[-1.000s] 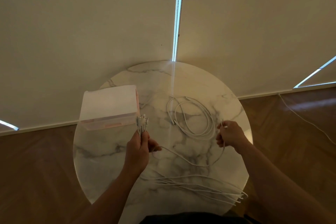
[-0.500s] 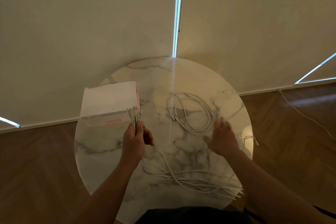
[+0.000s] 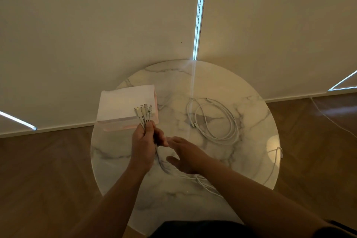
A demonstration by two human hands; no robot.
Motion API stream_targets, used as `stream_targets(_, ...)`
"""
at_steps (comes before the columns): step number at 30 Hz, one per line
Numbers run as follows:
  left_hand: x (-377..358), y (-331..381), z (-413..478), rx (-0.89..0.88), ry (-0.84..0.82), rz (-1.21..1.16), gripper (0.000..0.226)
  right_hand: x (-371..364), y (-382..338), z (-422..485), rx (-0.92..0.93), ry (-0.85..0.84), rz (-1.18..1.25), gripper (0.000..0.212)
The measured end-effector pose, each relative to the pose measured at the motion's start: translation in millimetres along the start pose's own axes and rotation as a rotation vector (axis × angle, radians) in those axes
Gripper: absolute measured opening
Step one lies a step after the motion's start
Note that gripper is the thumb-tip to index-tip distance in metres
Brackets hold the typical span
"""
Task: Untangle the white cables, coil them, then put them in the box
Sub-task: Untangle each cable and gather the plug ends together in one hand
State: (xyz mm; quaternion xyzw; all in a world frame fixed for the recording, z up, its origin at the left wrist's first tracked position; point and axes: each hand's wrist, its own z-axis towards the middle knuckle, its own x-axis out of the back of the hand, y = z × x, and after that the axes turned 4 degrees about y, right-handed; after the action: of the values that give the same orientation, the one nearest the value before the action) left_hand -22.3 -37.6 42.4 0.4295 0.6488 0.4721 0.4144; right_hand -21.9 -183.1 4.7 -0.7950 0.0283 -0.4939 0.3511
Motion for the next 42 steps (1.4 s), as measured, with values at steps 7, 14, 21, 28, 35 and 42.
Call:
stream_targets(7,-3,1,-1,0.063,0.014,-0.114,0.028,-10,0,11,0.026,-0.067,0.039,0.077)
stream_targets(14,-2,3,1,0.111,-0.017,-0.204,0.029,-15,-2,20,0.078,-0.088,0.144,0.035)
stream_targets(21,6,-2,8,0.107,-0.026,-0.219,0.031,8,33,10,0.149,0.132,-0.011,0.017)
stream_targets(28,2,-7,9,0.141,-0.001,-0.256,0.031,28,41,-7,0.177,0.185,-0.114,0.016)
stream_targets(35,1,-10,11,0.171,0.053,-0.297,0.031,19,44,-15,0.100,0.057,-0.059,0.021)
stream_targets(42,14,-12,20,0.191,0.192,-0.328,0.033,20,65,-28,-0.045,0.063,0.087,0.015)
